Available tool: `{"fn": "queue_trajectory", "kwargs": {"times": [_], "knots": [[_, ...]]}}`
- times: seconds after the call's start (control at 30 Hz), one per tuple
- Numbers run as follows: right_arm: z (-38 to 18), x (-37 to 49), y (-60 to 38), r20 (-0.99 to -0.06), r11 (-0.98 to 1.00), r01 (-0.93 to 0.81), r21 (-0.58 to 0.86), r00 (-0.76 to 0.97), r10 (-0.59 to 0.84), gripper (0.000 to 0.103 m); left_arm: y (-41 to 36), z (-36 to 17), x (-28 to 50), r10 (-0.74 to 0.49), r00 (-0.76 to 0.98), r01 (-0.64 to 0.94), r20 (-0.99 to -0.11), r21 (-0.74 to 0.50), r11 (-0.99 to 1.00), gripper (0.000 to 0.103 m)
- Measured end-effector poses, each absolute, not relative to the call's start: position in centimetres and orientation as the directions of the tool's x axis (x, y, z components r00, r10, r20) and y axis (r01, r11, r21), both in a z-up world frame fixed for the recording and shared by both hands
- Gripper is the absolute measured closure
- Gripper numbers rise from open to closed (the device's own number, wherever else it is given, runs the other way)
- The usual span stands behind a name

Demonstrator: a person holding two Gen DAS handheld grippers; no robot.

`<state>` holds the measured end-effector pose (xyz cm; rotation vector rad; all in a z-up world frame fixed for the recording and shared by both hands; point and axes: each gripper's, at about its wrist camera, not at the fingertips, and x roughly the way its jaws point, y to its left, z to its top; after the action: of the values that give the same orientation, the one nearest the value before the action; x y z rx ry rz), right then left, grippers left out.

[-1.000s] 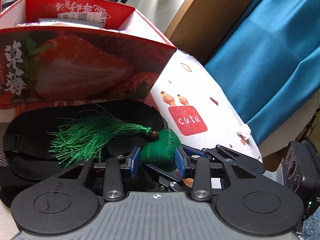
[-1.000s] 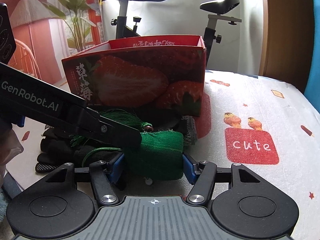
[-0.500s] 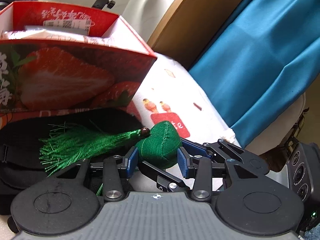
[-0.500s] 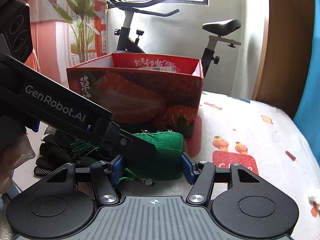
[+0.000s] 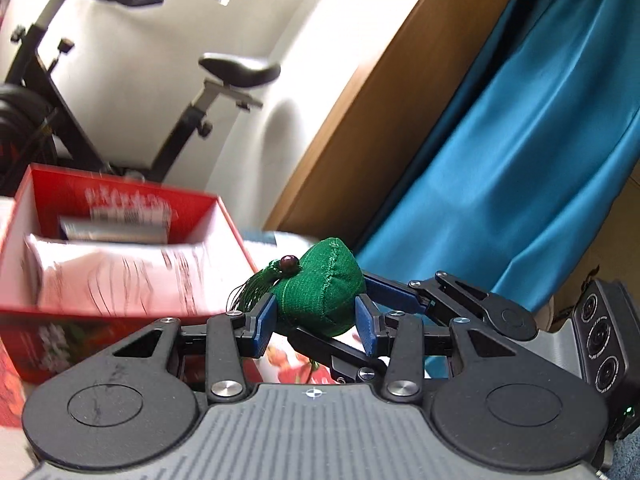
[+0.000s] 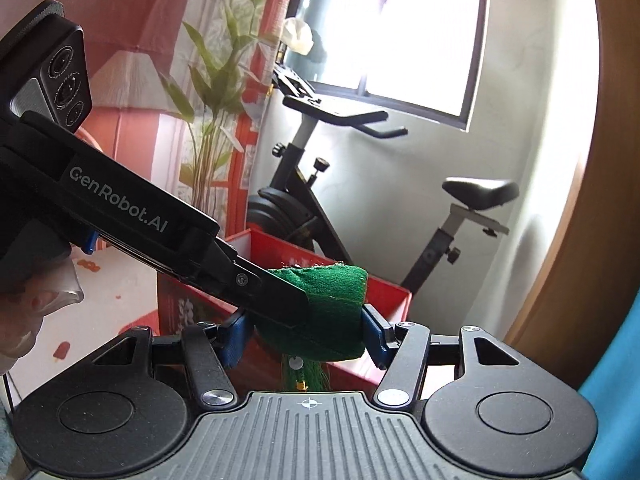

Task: Organize soft objects
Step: 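Lift the green sachet with the left tool and carry it over the box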

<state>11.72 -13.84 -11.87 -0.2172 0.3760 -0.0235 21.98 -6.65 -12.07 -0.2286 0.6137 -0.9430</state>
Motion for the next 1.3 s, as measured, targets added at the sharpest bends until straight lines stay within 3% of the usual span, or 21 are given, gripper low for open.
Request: {"fn": "queue_trajectory", "kwargs": {"times": [0.27,0.53,0.73,0.97,1.3], "knots": [[-5.7,18.5,-11.8,-0.336,0.931,-0.158,-0.328,0.941,0.042,0.049,-3.7,-8.5,25.2,-0.748,0.564,0.643,-0.349,-0.382,0.664,0.058],[-3.8,26.2,-9.0,-0.347,0.902,-0.238,-0.361,0.932,0.107,0.049,-0.8,-7.3,30.2,-0.711,0.616,0.589,-0.340,-0.401,0.702,0.058],[-5.9,30.2,-9.1,-0.360,0.917,-0.247,-0.313,0.924,0.126,0.049,0.2,-9.2,32.4,-0.691,0.610,0.565,-0.387,-0.399,0.722,0.057],[-10.9,32.5,-9.8,-0.453,0.929,-0.265,-0.257,0.882,0.126,0.049,-0.1,-13.8,34.8,-0.677,0.564,0.507,-0.473,-0.448,0.736,0.057],[-16.9,33.5,-11.9,-0.570,0.974,-0.210,-0.084,0.812,0.126,0.049,-1.9,-18.1,36.2,-0.622,0.524,0.469,-0.583,-0.412,0.781,0.057]]}}
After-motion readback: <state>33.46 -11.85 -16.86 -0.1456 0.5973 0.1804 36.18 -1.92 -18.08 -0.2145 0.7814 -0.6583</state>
